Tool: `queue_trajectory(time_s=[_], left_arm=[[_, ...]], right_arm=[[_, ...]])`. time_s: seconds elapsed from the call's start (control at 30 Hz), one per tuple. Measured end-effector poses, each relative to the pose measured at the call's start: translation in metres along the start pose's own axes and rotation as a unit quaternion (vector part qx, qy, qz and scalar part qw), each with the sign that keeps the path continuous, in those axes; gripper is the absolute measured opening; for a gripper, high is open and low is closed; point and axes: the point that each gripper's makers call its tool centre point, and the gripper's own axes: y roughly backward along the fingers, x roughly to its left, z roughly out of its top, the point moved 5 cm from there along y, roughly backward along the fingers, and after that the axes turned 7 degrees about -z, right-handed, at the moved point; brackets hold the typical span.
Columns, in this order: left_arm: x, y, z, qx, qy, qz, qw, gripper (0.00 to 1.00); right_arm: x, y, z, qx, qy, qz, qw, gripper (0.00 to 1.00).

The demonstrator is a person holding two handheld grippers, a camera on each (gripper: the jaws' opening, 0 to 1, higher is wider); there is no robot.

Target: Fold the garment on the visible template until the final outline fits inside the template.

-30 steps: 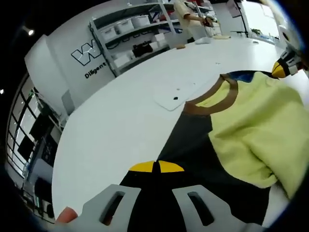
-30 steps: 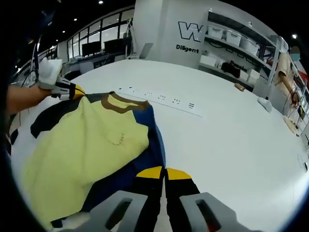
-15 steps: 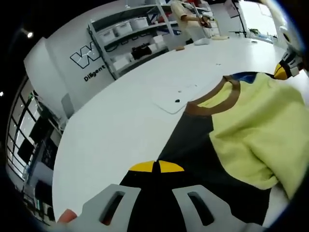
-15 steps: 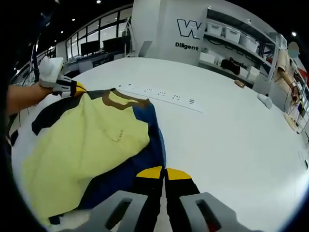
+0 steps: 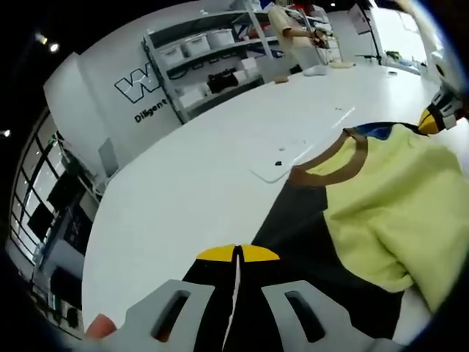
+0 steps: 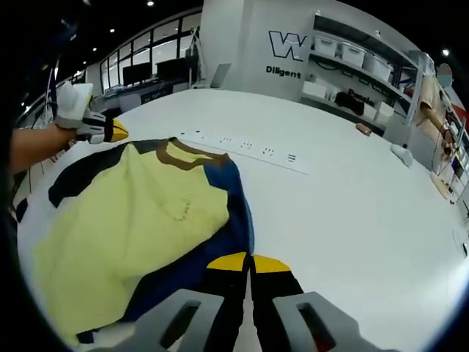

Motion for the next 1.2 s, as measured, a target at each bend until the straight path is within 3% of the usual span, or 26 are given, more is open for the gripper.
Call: queue_trajectory(time_s=[0.33,0.73,0.8,0.9,1.03,1.2], left_arm=[[-0.018,0.038,0.002,-0.033,0.010,-0.010,0.9994,0.00],[-0.058,0.072,-0.032,-0.029,0.044,-0.032,0.9981,0.00],[-0.062,0.077,-0.039,-0.025,0.050,-0.033,0.9979,0.04],[-0.065,0.082,-0.047,-0.019,0.064,-0.030,0.9973,0.14],[-0.065,0.092,-0.057,-0.019,0.091,-0.022,0.9954,0.16],[-0.049,0.105,-0.065,-0.024,0.101,0.017,0.9945,0.20]], right_arm=[[0.002,0.003,0.005,-0.006,-0.005,-0.001,1.0000,0.00],[-0.003,0.015,0.016,-0.025,-0.014,-0.013,0.9995,0.03],[-0.005,0.018,0.019,-0.032,-0.016,-0.016,0.9992,0.05],[-0.007,0.019,0.025,-0.046,-0.020,-0.019,0.9986,0.08],[-0.004,0.013,0.036,-0.055,-0.017,-0.014,0.9982,0.09],[0.004,0.001,0.049,-0.057,0.001,-0.006,0.9984,0.10]])
